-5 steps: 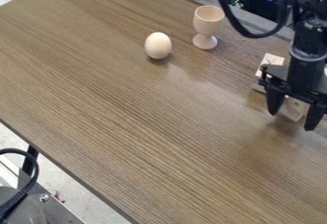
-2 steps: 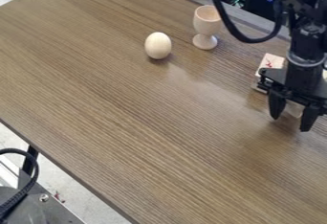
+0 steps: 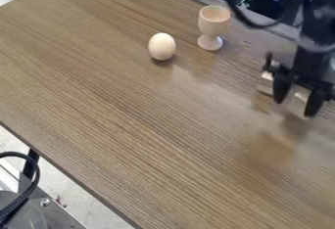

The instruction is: Put the cube with a hole on top of the block

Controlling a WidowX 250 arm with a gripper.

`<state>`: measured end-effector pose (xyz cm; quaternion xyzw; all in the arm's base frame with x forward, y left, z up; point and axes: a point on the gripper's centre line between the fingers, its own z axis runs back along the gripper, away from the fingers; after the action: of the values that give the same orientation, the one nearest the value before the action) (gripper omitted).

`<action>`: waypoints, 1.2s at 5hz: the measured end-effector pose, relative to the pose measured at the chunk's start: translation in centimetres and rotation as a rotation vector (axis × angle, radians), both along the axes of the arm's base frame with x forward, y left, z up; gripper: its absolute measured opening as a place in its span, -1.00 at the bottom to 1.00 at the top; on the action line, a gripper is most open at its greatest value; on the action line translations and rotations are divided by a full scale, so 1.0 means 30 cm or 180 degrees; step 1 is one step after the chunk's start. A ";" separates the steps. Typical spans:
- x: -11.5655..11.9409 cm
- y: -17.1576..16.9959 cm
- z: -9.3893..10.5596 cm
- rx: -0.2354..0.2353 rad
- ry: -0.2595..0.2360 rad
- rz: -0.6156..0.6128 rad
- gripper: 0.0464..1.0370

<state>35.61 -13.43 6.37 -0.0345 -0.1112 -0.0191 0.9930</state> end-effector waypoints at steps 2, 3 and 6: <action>0.052 -0.011 0.094 0.0343 0.0394 -0.0057 0.11; 0.045 -0.036 0.061 0.0363 0.0907 -0.0080 0.11; 0.044 -0.046 0.070 0.0238 0.1031 -0.0126 0.11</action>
<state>36.93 -14.83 8.47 -0.0024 0.0518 -0.0370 0.9980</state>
